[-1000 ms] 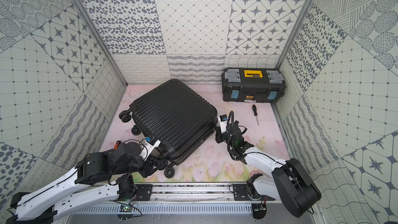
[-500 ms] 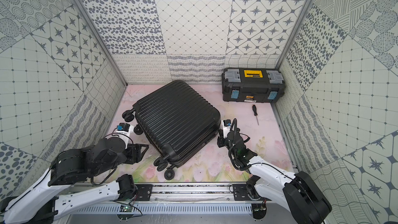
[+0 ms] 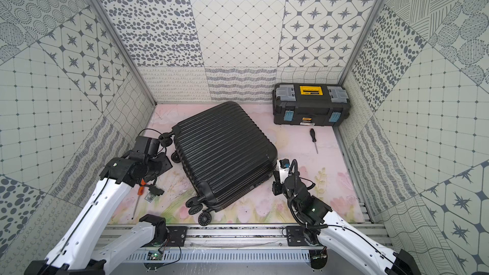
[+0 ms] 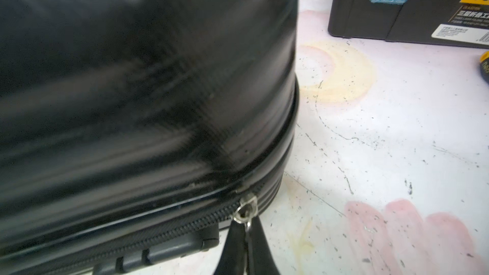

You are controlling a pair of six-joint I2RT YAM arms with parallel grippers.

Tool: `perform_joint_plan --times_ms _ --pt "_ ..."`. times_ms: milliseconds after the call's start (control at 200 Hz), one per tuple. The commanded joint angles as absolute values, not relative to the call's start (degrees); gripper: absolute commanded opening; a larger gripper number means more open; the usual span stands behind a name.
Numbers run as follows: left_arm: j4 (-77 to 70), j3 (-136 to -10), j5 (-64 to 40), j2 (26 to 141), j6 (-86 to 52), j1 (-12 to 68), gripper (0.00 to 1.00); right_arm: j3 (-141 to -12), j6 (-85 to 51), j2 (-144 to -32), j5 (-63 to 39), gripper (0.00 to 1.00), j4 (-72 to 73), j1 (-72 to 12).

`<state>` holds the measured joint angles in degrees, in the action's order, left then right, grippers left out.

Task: Open the suitcase zippers
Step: Unzip the zipper on the suitcase, then adjust the suitcase at the center of the board, then unzip the zipper on the suitcase.

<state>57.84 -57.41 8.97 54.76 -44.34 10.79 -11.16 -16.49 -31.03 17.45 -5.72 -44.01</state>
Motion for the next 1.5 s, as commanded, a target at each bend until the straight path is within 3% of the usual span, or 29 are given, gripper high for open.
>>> perform_joint_plan --times_ms 0,165,275,425,520,730,941,1076,1156,1331,1496 --pt "39.4 -58.9 -1.1 65.3 -41.6 2.9 0.46 -12.6 -18.4 -27.6 21.8 0.0 -3.9 -47.1" --pt "35.7 -70.4 1.7 82.5 -38.6 0.7 0.48 -13.1 -21.5 -30.9 20.1 0.0 -3.4 -51.7" --pt "32.7 -79.2 1.6 91.8 -34.5 0.6 0.5 -13.6 -22.6 -37.4 22.9 0.0 0.5 -59.5" --pt "42.0 -99.1 3.5 106.9 -28.8 0.7 0.56 -17.5 -21.7 -51.0 28.4 0.0 7.8 -70.0" --pt "46.3 -107.5 6.2 108.9 -24.9 2.7 0.62 -20.3 -21.7 -58.3 29.0 0.0 11.6 -73.4" --pt "51.2 -111.7 15.1 99.3 -16.1 14.8 0.68 -21.2 -22.7 -64.4 28.6 0.0 17.1 -73.7" --pt "48.2 -104.7 -2.4 93.3 -24.7 30.5 0.61 -21.4 -23.5 -68.5 26.9 0.0 23.4 -73.7" --pt "47.9 -106.1 -7.8 99.2 -30.4 40.4 0.55 -20.6 -25.1 -69.2 27.0 0.0 24.6 -73.7" --pt "47.9 -109.0 -10.1 103.6 -31.2 44.9 0.56 -20.1 -25.5 -68.6 27.4 0.0 24.1 -73.8" --pt "56.5 -119.2 1.6 112.5 -31.0 55.3 0.62 -17.5 -27.6 -64.5 30.9 0.0 21.1 -73.8" --pt "64.6 -125.7 7.0 118.7 -34.1 58.2 0.66 -15.6 -28.3 -61.2 32.4 0.0 18.4 -73.8"
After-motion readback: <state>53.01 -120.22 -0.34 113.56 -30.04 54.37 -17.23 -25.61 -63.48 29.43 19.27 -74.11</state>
